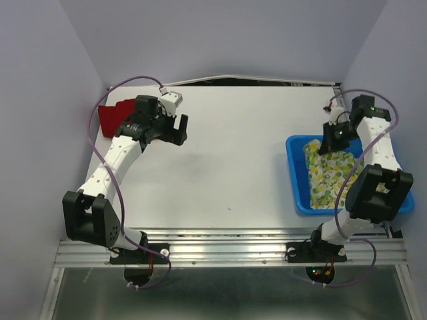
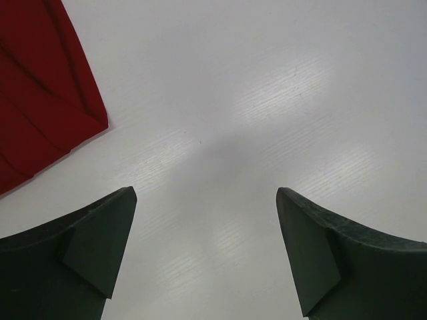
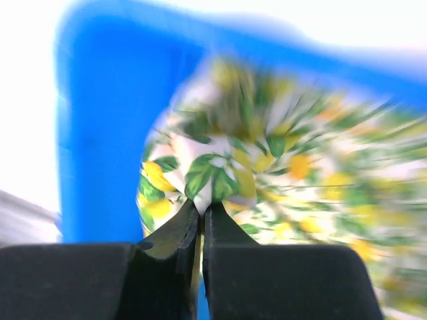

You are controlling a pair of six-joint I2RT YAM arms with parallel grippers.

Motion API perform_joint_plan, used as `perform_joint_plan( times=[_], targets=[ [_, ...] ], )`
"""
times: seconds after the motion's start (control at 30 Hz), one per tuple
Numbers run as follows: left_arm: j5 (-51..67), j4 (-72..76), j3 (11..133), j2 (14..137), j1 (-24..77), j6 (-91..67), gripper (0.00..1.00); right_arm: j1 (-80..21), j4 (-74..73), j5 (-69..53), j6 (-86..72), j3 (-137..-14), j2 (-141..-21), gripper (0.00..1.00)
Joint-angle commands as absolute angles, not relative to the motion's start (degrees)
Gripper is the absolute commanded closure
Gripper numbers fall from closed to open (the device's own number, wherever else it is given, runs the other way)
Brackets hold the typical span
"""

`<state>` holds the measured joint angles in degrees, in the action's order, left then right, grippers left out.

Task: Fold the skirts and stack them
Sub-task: Grab the skirt from the pile, then move the skirt to the center of the board

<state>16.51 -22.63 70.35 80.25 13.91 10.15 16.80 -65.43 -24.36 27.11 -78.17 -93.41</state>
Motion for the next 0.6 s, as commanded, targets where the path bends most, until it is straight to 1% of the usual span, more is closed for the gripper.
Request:
perform_joint_plan(
  times=[0.0,0.03,0.13,0.17,0.27,0.33,0.37,0.4,0.43,0.47,0.5,0.53,0.57],
  targets=[
    [18.72,-22.85,74.79,81.03,13.36,9.76,0.01,16.79,-65.13,-26.01,21.64,-97.87,-87.01,1.0],
    [19.42,-23.29,75.32,81.47,13.19,9.76,0.01,16.79,-65.56,-26.71,20.49,-105.74,-87.45,0.99],
    [20.21,-23.47,77.51,82.61,12.92,9.58,0.01,16.79,-65.66,-28.73,15.66,-117.21,-90.17,0.99],
    [20.65,-23.55,78.48,83.14,12.57,9.32,0.01,16.79,-64.7,-30.39,12.77,-123.95,-90.96,0.99],
    [21.18,-23.82,80.5,84.19,11.61,8.62,0.01,16.79,-60.83,-34.88,5.75,-134.69,-93.86,0.99],
    [21.62,-23.91,81.38,84.72,10.64,8.0,0.01,16.79,-56.97,-37.6,1.17,-137.62,-95.0,0.99],
    [23.01,-23.99,82.17,85.16,10.03,7.65,0.01,16.79,-52.08,-40.49,-1.99,-138.59,-95.18,0.99],
    [23.9,-24.08,82.44,85.43,9.32,6.86,0.02,16.79,-48.99,-42.17,-8.02,-139.21,-95.27,0.99],
    [25.65,-24.26,83.05,86.13,7.66,6.25,0.01,16.79,-41.56,-45.58,-11.39,-138.78,-94.75,0.99],
    [26.53,-24.43,83.32,86.39,6.69,5.81,0.01,16.79,-37.31,-47.01,-19.08,-137.82,-94.31,0.99],
    [27.5,-24.43,83.41,86.66,4.85,4.76,0.01,16.79,-32.31,-48.33,-22.81,-136.51,-93.7,0.99],
    [29.6,-24.35,83.32,87.1,3.88,4.31,0.01,15.66,-23.73,-49.82,-25.98,-134.14,-93.17,0.99],
    [30.49,-24.26,83.23,87.27,3.0,3.87,0.01,14.77,-20.95,-50.01,-28.36,-133.95,-93.43,0.99]
  ],
)
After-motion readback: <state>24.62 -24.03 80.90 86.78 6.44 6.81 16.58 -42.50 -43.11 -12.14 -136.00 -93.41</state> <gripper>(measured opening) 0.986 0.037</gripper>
